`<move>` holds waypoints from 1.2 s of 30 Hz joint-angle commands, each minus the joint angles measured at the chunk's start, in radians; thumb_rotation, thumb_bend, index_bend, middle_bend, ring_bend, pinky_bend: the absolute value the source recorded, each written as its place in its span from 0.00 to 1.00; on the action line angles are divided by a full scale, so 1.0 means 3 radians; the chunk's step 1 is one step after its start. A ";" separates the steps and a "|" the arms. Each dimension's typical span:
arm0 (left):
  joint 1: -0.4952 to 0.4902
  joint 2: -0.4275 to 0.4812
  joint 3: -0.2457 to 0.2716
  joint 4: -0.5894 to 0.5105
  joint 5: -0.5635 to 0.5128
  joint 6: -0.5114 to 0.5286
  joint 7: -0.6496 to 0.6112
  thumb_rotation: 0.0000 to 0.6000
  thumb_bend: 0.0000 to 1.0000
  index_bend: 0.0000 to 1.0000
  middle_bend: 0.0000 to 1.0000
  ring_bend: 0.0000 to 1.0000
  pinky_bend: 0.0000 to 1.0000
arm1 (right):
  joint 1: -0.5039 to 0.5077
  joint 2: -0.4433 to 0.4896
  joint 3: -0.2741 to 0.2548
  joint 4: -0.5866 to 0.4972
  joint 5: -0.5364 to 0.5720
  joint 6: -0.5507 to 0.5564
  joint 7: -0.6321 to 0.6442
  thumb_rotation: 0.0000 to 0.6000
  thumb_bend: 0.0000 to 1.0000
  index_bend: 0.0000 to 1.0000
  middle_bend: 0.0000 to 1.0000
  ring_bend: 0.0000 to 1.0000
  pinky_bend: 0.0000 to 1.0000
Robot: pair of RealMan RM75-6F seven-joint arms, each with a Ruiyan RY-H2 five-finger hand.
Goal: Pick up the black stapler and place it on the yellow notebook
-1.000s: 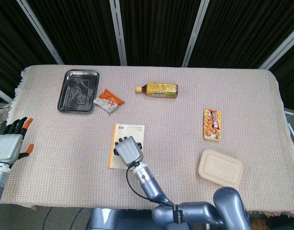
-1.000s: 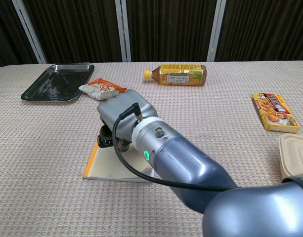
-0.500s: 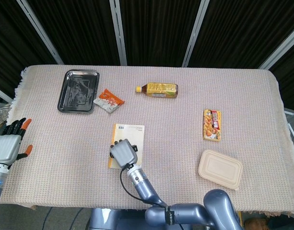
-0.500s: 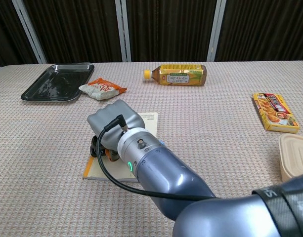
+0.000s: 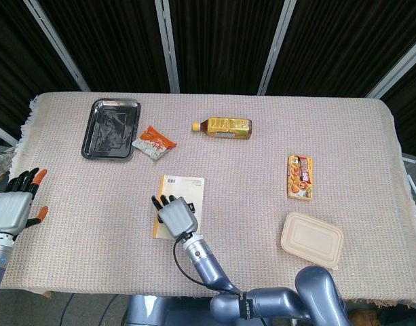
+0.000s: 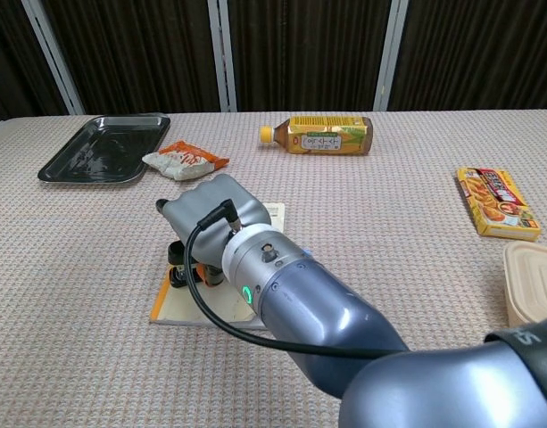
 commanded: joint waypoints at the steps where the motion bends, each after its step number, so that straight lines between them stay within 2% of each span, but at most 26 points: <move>1: 0.0002 0.0002 0.0003 -0.0006 0.0007 0.0008 0.0004 1.00 0.38 0.00 0.00 0.00 0.12 | -0.0019 0.0044 -0.0015 -0.0099 0.0049 0.0050 -0.0081 1.00 0.38 0.02 0.17 0.29 0.64; 3: 0.0008 0.0005 0.0007 -0.0015 0.0017 0.0020 0.0006 1.00 0.38 0.00 0.00 0.00 0.12 | -0.0034 0.0077 -0.0027 -0.0187 0.0088 0.0093 -0.0147 1.00 0.38 0.00 0.14 0.25 0.58; 9: 0.0029 0.0021 0.0010 -0.0029 0.0040 0.0068 -0.0012 1.00 0.38 0.00 0.00 0.00 0.12 | -0.0146 0.0316 -0.0131 -0.0613 0.0147 0.0382 -0.0456 1.00 0.34 0.00 0.01 0.07 0.24; 12: 0.0059 0.0038 0.0006 -0.0050 0.0060 0.0140 -0.0023 1.00 0.37 0.00 0.00 0.00 0.12 | -0.0300 0.0591 -0.0221 -0.1002 0.0068 0.0629 -0.0501 1.00 0.29 0.00 0.00 0.01 0.14; 16: 0.0110 0.0061 0.0002 -0.0097 0.0108 0.0273 -0.0030 1.00 0.37 0.00 0.00 0.00 0.12 | -0.0609 0.1124 -0.0382 -0.1506 -0.0165 0.0908 -0.0262 1.00 0.25 0.00 0.00 0.00 0.04; 21: 0.0164 0.0053 0.0004 -0.0147 0.0159 0.0418 0.0032 1.00 0.37 0.00 0.00 0.00 0.12 | -0.0990 0.1853 -0.0573 -0.1820 -0.0526 0.1128 0.0283 1.00 0.24 0.00 0.00 0.00 0.01; 27: 0.0177 0.0009 -0.0018 -0.0199 0.0145 0.0490 0.0199 1.00 0.36 0.00 0.00 0.00 0.12 | -0.1424 0.2603 -0.0765 -0.1756 -0.0921 0.1258 0.1239 1.00 0.24 0.00 0.00 0.00 0.00; 31: 0.0163 -0.0026 -0.0026 -0.0237 0.0156 0.0515 0.0332 1.00 0.36 0.00 0.00 0.00 0.12 | -0.1678 0.2883 -0.0890 -0.1568 -0.1135 0.1383 0.1764 1.00 0.24 0.00 0.00 0.00 0.00; 36: 0.0134 -0.0054 -0.0019 -0.0275 0.0162 0.0479 0.0440 1.00 0.35 0.00 0.00 0.00 0.12 | -0.1967 0.2977 -0.1006 -0.1203 -0.1247 0.1534 0.2223 1.00 0.24 0.00 0.00 0.00 0.00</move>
